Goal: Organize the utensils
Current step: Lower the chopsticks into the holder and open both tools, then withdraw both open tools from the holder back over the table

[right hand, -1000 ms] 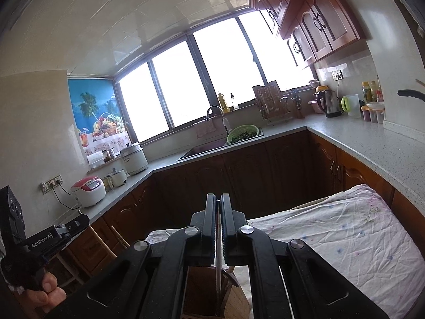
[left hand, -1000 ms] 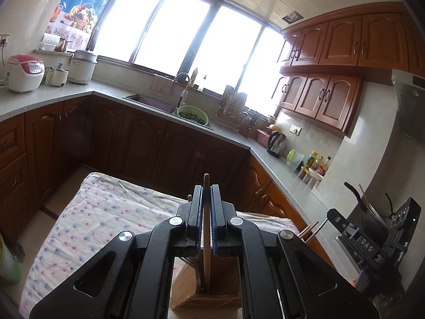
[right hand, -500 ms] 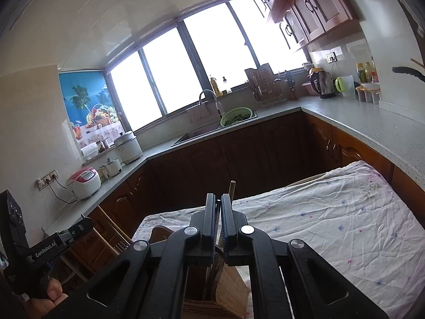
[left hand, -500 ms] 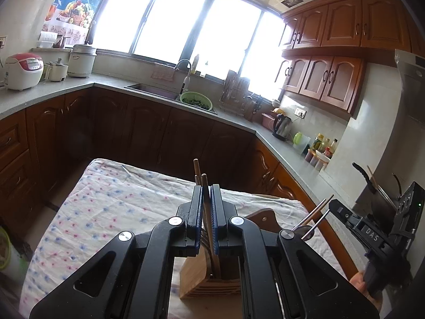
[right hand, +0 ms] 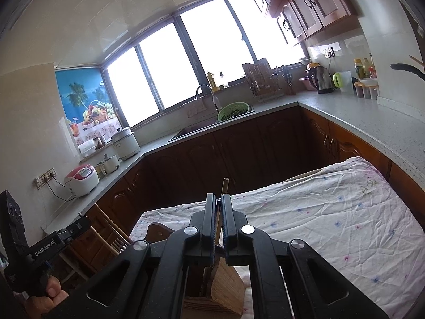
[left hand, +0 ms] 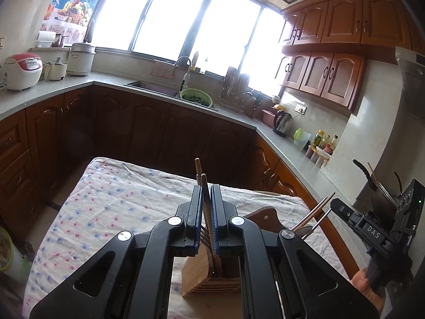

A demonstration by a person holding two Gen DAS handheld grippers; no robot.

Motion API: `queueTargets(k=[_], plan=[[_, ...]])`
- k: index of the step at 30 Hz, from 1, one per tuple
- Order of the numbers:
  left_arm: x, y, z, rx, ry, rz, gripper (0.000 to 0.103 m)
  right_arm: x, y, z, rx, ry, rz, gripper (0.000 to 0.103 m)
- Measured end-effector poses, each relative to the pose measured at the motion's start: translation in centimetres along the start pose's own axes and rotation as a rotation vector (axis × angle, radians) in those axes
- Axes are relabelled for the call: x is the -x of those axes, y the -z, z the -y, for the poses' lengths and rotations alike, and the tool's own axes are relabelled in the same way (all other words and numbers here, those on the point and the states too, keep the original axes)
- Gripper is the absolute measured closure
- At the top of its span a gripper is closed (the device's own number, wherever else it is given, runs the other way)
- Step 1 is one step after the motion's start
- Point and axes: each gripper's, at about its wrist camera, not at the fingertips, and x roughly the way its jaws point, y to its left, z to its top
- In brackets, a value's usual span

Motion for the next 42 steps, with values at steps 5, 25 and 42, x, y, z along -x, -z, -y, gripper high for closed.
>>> queueTargets(k=[5,25,42], plan=[[-0.1,0.2,0.0,-0.006,0.0,-0.013,0.098,-0.1,0.0,0.0,-0.008,0.001,-0.011,0.094],[2.6,1.5,-0.7,0.04,-0.072,0.026,0.005,1.8,0.2,0.9,-0.033,0.004,0.026,0.016],[9.3,4.0,-0.7,0.034,-0.074,0.028,0.002,7.4,2.4,-0.7,-0.02,-0.058,0.01,0.006]])
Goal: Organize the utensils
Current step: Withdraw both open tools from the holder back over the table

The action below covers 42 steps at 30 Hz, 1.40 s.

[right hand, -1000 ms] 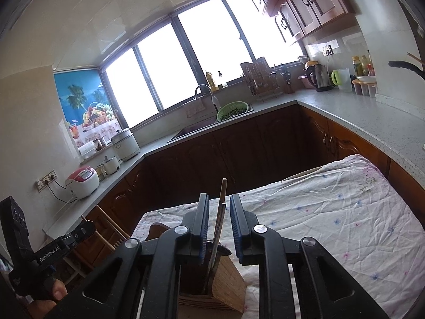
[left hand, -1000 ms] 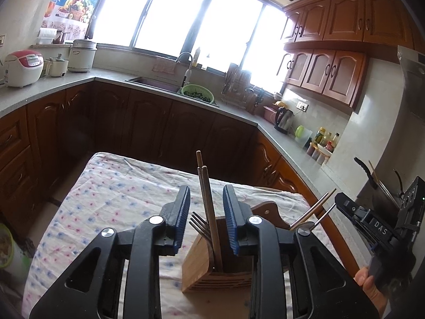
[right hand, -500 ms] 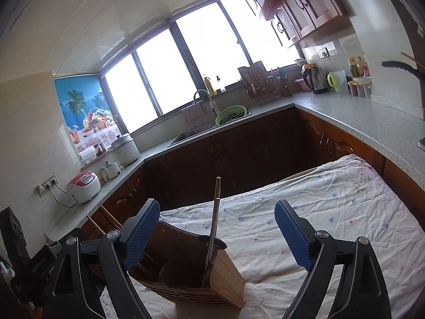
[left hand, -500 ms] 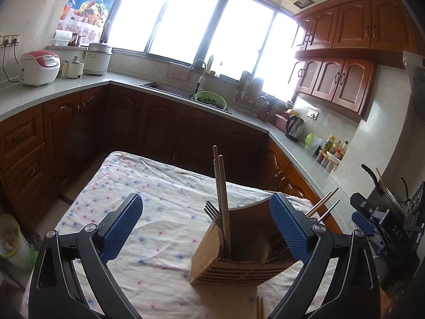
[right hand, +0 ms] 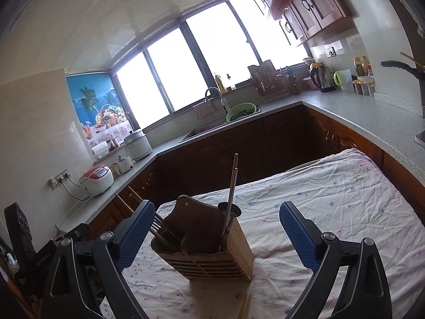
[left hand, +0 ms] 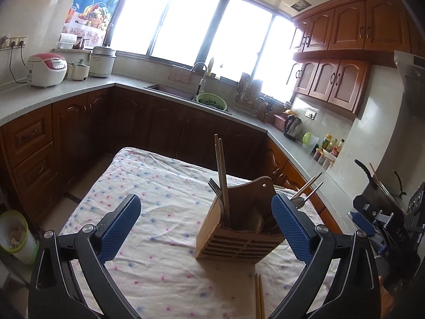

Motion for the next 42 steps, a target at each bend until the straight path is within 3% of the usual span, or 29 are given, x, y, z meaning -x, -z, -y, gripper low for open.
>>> queueTargets(k=[18,29,38,42], plan=[[10.2,4.9,0.2,-0.038,0.002,0.021,0.001,9.4,5.1,-2.8,0.103,-0.041,0.014,0.002],[14.0,8.5,0.5,-0.096,-0.02,0.026,0.001,13.4,8.8,-4.2,0.195,-0.051,0.013,0.001],[16.0,11.9,0.3,-0.137,-0.145,0.079,0.001,16.5,12.1,-4.2,0.25,-0.028,0.088,0.0],[16.5,13.5,0.7,-0.168,-0.162,0.104,0.001,17.0,13.8,-4.0,0.29,-0.007,0.086,0.0]])
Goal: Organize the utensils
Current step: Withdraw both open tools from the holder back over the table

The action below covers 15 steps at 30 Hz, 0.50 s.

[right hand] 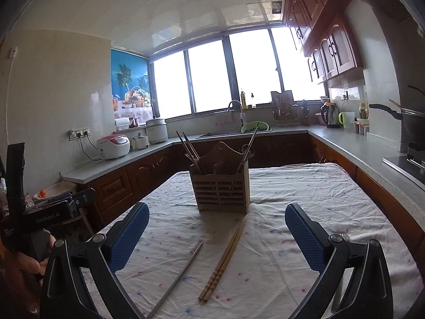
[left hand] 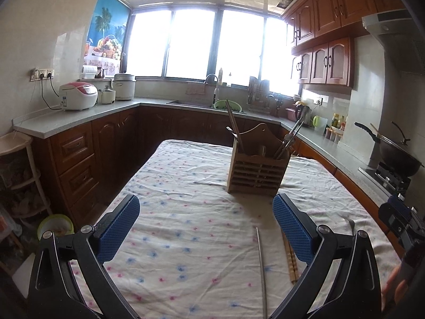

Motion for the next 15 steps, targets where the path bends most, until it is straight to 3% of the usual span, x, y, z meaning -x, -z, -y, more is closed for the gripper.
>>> queueTargets(k=[4,8,15], plan=[[0.6,1.4,1.0,-0.026,0.01,0.015,0.0,0.1,1.7,-0.2,0.033,0.016,-0.023,0.0],[0.1,3.0,2.2,-0.084,0.001,-0.068,0.0,0.6,3.5,0.2,0.015,0.05,-0.023,0.0],[0.2,6.4,2.9,-0.134,-0.007,-0.063,0.0,1.0,4.9,1.2,0.001,0.102,-0.02,0.0]])
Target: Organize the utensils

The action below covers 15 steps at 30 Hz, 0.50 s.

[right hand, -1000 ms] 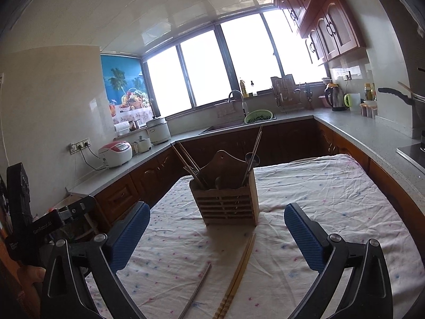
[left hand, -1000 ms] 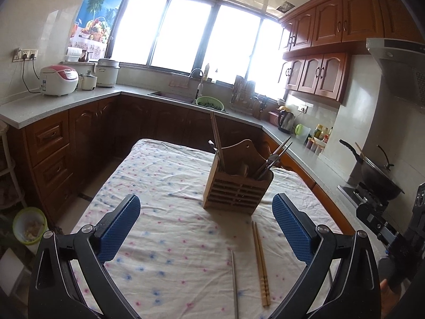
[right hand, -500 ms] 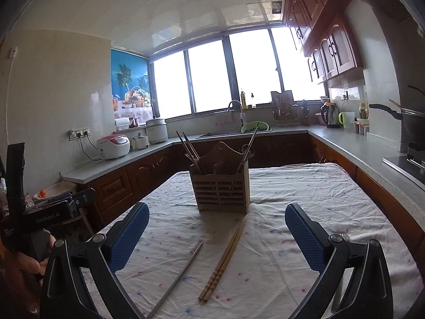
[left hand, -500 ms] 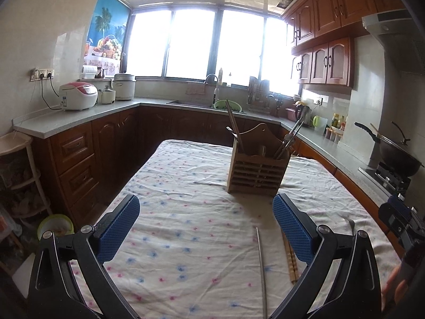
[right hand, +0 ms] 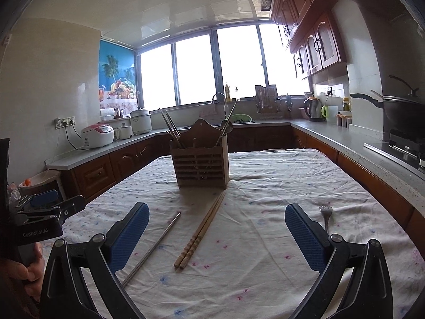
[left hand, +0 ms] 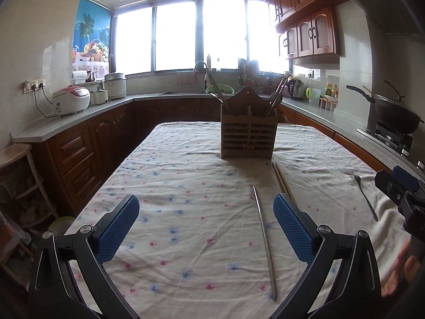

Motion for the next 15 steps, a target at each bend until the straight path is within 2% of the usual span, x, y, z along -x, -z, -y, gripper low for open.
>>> queueTargets(k=[6,15], plan=[[0.6,0.2,0.7,-0.012,-0.002,0.002,0.0,0.3,0.5,0.0,-0.01,-0.003,-0.012,0.0],[1.8,0.0,1.0,-0.019,-0.006,0.02,0.0,1.7,0.8,-1.0,0.012,-0.013,0.021,0.0]])
